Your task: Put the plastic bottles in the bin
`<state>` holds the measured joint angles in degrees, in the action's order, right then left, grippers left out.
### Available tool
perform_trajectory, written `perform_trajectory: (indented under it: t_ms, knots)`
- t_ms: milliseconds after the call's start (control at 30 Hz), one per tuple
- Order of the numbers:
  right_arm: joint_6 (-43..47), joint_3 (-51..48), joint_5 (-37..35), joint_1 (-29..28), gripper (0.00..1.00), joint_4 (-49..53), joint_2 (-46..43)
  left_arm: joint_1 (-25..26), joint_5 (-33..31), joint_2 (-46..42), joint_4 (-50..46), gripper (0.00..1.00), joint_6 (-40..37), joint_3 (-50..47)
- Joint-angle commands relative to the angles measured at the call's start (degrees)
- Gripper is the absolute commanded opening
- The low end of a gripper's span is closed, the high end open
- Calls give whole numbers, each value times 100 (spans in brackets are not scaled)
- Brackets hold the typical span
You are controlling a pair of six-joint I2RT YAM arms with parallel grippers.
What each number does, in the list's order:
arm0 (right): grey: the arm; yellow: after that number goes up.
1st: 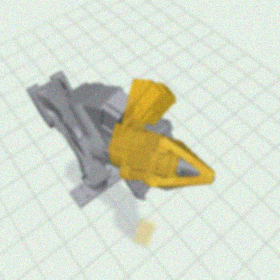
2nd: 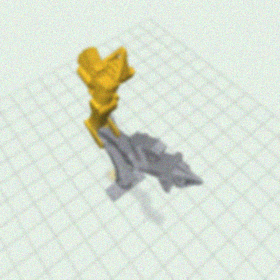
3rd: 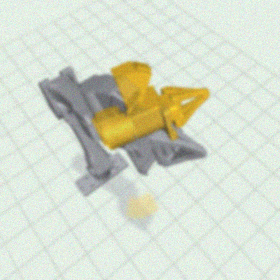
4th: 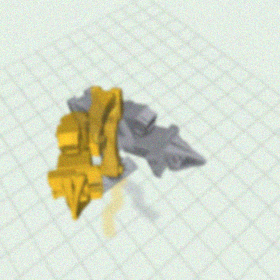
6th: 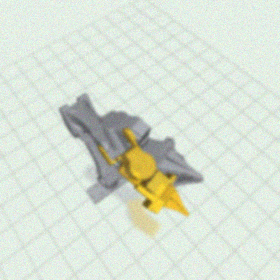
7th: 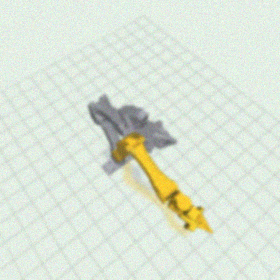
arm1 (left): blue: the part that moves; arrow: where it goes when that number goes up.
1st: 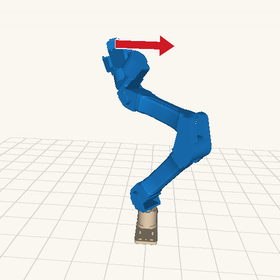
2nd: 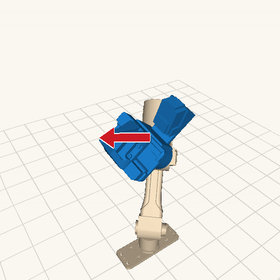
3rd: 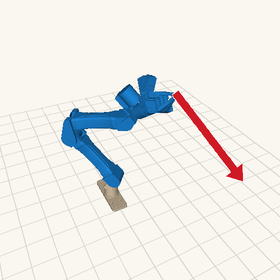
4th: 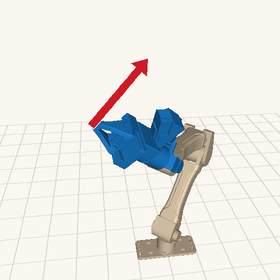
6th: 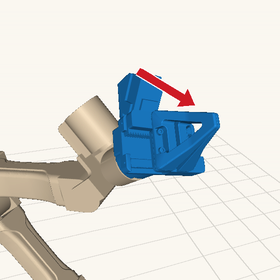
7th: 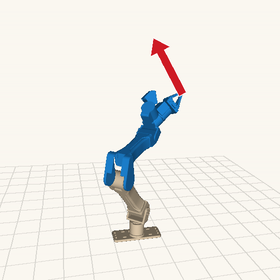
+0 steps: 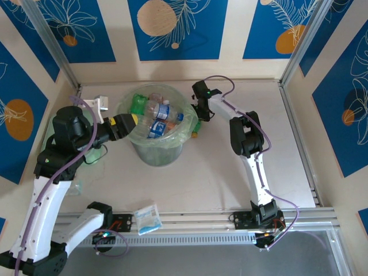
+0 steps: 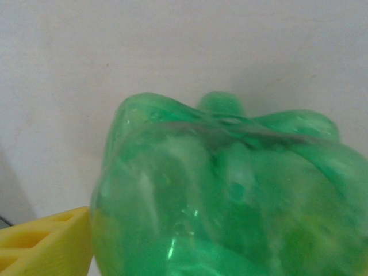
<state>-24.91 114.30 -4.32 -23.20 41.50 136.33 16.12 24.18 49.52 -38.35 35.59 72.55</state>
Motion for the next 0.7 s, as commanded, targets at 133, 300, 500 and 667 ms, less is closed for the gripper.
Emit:
perform_trajectory:
  t_ms: [133,300,500,667]
  knots:
    - [-90,-562,17,50,73,-162,-209,-4,26,-109,204,68,7,-133]
    - [-288,-1073,73,138,70,-520,-596,-4,50,-100,230,68,27,-133]
    - [-486,-1674,139,197,67,-892,-1280,-2,9,-110,256,69,57,-125]
    - [-659,-2348,91,202,62,-1218,-2041,-3,50,-58,354,68,172,-213]
